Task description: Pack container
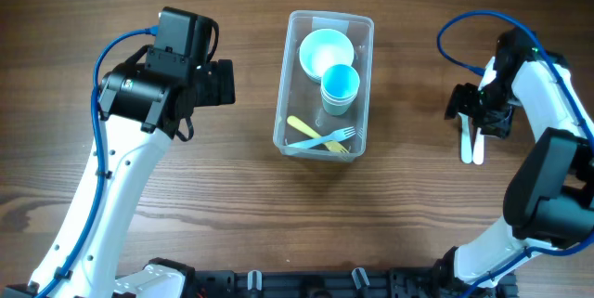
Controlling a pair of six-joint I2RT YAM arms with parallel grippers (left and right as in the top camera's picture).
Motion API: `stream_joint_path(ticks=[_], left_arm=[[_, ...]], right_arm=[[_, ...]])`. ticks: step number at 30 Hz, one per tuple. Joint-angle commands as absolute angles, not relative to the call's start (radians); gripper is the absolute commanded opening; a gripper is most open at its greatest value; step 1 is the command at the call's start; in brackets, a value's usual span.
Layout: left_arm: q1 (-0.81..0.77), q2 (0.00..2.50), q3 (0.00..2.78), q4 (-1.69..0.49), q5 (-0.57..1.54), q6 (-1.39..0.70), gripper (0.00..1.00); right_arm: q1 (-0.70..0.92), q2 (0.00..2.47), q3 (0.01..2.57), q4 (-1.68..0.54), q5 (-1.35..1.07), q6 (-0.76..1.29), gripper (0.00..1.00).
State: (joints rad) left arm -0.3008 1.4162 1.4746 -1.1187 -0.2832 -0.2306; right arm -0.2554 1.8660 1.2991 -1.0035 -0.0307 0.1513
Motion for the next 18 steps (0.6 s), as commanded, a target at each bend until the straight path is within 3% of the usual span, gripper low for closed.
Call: stream_joint_path(ticks=[1, 9, 13, 15, 18], left_arm=[[-0.294, 1.422, 1.474, -1.119, -0.281, -0.251, 1.00], [-0.294, 1.422, 1.474, -1.119, -0.281, -0.251, 1.00], [-0.294, 1.422, 1.474, -1.119, -0.281, -0.251, 1.00], [-0.294, 1.422, 1.474, -1.119, -0.281, -0.251, 1.00], [-0.294, 1.422, 1.474, -1.119, -0.281, -0.251, 1.00]], right_arm=[[-0.237, 1.883, 1.300, -0.974, -0.048, 0.134, 0.81], [-0.237, 1.990, 1.300, -0.925, -0.042, 0.160, 0.73], [-0.237, 2.024, 1.300, -0.923, -0.042, 0.164, 0.61], [-0.237, 2.023, 1.300, -0.925, -0.042, 0.163, 0.47], [-0.236, 2.017, 1.303, -0.939, -0.042, 0.163, 0.37]])
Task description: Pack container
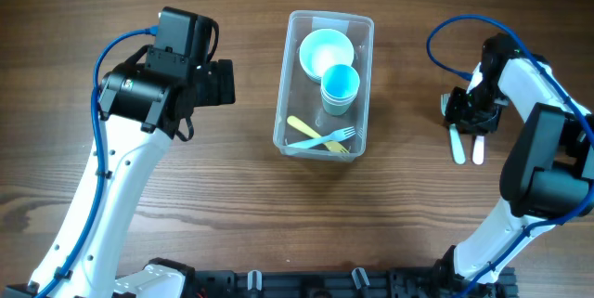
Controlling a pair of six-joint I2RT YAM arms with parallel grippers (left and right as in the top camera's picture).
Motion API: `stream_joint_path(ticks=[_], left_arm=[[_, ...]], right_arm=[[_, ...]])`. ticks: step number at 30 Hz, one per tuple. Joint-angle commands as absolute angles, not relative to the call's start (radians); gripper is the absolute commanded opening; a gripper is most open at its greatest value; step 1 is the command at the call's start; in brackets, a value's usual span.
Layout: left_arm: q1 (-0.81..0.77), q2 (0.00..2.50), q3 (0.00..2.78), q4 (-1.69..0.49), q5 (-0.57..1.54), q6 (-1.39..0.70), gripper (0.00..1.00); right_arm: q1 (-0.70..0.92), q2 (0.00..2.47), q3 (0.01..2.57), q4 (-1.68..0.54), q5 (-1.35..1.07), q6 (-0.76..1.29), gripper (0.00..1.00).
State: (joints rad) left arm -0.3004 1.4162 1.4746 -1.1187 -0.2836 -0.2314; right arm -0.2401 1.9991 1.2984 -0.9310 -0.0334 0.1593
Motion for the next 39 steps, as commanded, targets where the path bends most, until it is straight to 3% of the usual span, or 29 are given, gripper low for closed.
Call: stream_joint_path(ticks=[1, 6, 10, 16, 20, 23, 27, 30, 35, 36, 39], left_arm=[[-0.294, 1.422, 1.474, -1.119, -0.281, -0.251, 1.00], [-0.294, 1.422, 1.474, -1.119, -0.281, -0.251, 1.00], [-0.294, 1.422, 1.474, -1.119, -0.281, -0.251, 1.00], [-0.294, 1.422, 1.474, -1.119, -0.281, -0.251, 1.00], [-0.294, 1.422, 1.474, -1.119, -0.281, -0.251, 1.00], [-0.294, 1.422, 1.474, -1.119, -0.281, -0.251, 1.00], [-0.294, 1.422, 1.474, -1.119, -0.281, -0.251, 1.00], [-0.294, 1.422, 1.474, -1.119, -0.281, -0.251, 1.00], [-0.294, 1.422, 1.474, -1.119, -0.281, -0.251, 1.00], [-0.294, 1.422, 1.474, -1.119, -0.281, -0.251, 1.00], [-0.294, 1.422, 1.474, -1.119, -0.281, -0.251, 1.00]], right_arm=[[-0.236, 2.010, 1.306, -0.942, -0.042, 0.163, 0.33], [-0.226, 1.909, 1.337, -0.997, -0.047, 0.156, 0.23], [-0.173, 1.725, 1.345, -1.026, -0.046, 0.103, 0.06], [-0.012, 1.458, 1.345, -1.045, -0.141, -0.015, 0.04], [0.147, 1.419, 1.345, -1.047, -0.246, -0.147, 0.04], [0.224, 1.425, 1.345, -1.029, -0.132, -0.076, 0.04], [0.155, 1.426, 1.339, -0.966, -0.045, 0.110, 0.05], [0.041, 1.493, 1.330, -0.951, -0.044, 0.112, 0.11], [-0.084, 1.703, 1.330, -0.923, -0.041, 0.077, 0.05], [-0.097, 1.739, 1.330, -0.910, -0.041, 0.049, 0.16], [-0.124, 1.797, 1.330, -0.890, -0.021, 0.030, 0.64]])
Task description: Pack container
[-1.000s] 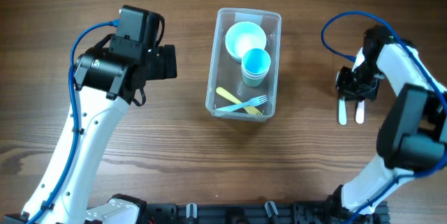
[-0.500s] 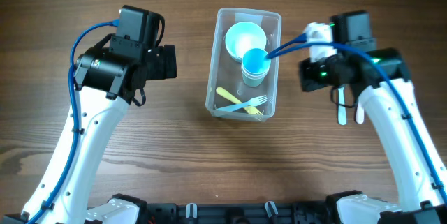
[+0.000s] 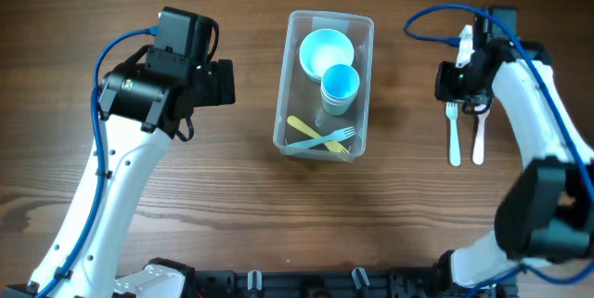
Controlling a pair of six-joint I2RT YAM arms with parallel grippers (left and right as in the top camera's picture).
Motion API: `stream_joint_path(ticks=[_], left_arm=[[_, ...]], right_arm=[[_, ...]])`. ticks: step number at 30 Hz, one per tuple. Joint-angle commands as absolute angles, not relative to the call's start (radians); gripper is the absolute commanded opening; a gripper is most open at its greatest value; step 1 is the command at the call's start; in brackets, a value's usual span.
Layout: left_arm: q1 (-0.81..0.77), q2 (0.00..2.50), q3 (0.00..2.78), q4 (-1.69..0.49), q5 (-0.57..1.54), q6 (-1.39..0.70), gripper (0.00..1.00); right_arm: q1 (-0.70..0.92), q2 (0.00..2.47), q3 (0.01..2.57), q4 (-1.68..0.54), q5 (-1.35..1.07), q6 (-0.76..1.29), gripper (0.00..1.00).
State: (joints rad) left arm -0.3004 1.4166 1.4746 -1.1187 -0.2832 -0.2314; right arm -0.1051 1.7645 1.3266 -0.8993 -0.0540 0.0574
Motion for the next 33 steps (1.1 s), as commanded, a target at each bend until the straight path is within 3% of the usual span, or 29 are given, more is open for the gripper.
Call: stream_joint_path(ticks=[1, 4, 7, 9, 17, 22, 27, 33], left_arm=[[-0.294, 1.422, 1.474, -1.119, -0.281, -0.251, 1.00], [-0.294, 1.422, 1.474, -1.119, -0.281, -0.251, 1.00], [-0.294, 1.422, 1.474, -1.119, -0.281, -0.251, 1.00], [-0.294, 1.422, 1.474, -1.119, -0.281, -0.251, 1.00], [-0.294, 1.422, 1.474, -1.119, -0.281, -0.251, 1.00], [-0.294, 1.422, 1.474, -1.119, -0.281, -0.251, 1.00], [-0.294, 1.422, 1.474, -1.119, -0.281, -0.251, 1.00], [-0.294, 1.422, 1.474, -1.119, -0.281, -0.251, 1.00]], right_arm=[[-0.131, 1.805, 1.330, -0.889, -0.013, 0.030, 0.67], [-0.170, 1.843, 1.330, -0.884, 0.002, 0.025, 0.69], [-0.191, 1.873, 1.330, -0.905, -0.026, 0.005, 0.57], [-0.188, 1.901, 1.327, -0.921, -0.057, -0.012, 0.61], [-0.188, 2.004, 1.319, -0.972, -0.022, -0.019, 0.61], [-0.189, 2.006, 1.309, -0.948, 0.008, 0.010, 0.39], [-0.188, 2.006, 1.235, -0.908, 0.048, 0.034, 0.36], [-0.188, 2.004, 1.229, -0.893, 0.049, 0.053, 0.12]])
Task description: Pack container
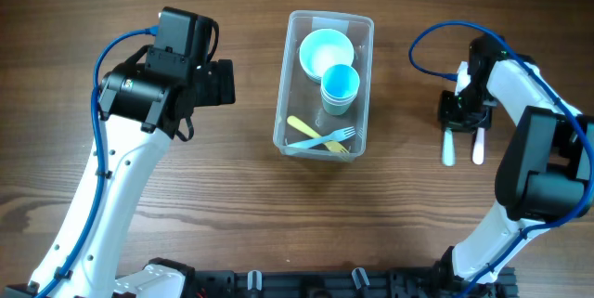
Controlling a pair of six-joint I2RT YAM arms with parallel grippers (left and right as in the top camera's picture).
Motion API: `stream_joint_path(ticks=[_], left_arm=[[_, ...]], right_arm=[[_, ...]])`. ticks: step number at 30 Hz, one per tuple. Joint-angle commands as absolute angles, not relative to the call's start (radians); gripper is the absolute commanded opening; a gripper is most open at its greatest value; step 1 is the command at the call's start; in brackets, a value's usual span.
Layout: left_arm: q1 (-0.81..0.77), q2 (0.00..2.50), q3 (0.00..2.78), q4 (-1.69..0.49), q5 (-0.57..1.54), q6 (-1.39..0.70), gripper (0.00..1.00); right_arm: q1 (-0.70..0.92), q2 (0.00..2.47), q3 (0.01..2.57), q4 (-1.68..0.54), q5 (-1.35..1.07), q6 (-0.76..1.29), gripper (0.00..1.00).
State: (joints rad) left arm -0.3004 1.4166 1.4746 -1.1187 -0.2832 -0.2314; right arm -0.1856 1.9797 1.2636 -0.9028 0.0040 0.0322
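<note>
A clear plastic container (290, 75) stands mid-table. Inside are a white cup (326, 52), a blue cup (340, 84), a yellow utensil (303, 128) and a blue fork (334, 136). Two white utensils lie side by side on the table at the right: a fork (449, 149) and a second piece (479, 148). My right gripper (464, 114) points down over their upper ends and hides them; its fingers do not show. My left gripper (225, 83) hangs left of the container, pointing at it with nothing seen in it.
The table is bare wood around the container. A blue cable (436, 38) loops off the right arm above the gripper. The left arm's body (148, 94) covers the table's left side.
My right gripper was farther back with the white utensils showing at full length. It now sits nearer, over their upper ends. The left arm and the container's contents are unchanged.
My right gripper first covered the tops of two white utensils lying close together at the far right. It then stood slightly left with the pair spread wider, then pulled back off them, and now covers their tops again. The left arm never moved.
</note>
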Motion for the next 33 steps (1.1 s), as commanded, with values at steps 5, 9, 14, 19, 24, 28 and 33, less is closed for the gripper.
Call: stream_joint_path(ticks=[5, 9, 14, 19, 24, 28, 33], left_arm=[[-0.294, 1.422, 1.474, -1.119, -0.281, -0.251, 1.00], [-0.294, 1.422, 1.474, -1.119, -0.281, -0.251, 1.00], [-0.294, 1.422, 1.474, -1.119, -0.281, -0.251, 1.00], [-0.294, 1.422, 1.474, -1.119, -0.281, -0.251, 1.00], [-0.294, 1.422, 1.474, -1.119, -0.281, -0.251, 1.00], [-0.294, 1.422, 1.474, -1.119, -0.281, -0.251, 1.00], [-0.294, 1.422, 1.474, -1.119, -0.281, -0.251, 1.00]], right_arm=[[-0.187, 1.985, 1.299, -0.937, -0.011, 0.055, 0.04], [-0.154, 1.877, 1.369, -0.973, -0.096, 0.055, 0.05], [0.002, 1.631, 1.453, -1.029, -0.140, 0.048, 0.04], [0.307, 1.466, 1.463, -0.982, -0.163, -0.253, 0.04], [0.465, 1.532, 1.460, -0.955, -0.299, -0.584, 0.04], [0.516, 1.662, 1.459, -0.976, -0.364, -0.765, 0.04], [0.530, 1.809, 1.459, -1.003, -0.299, -0.786, 0.04]])
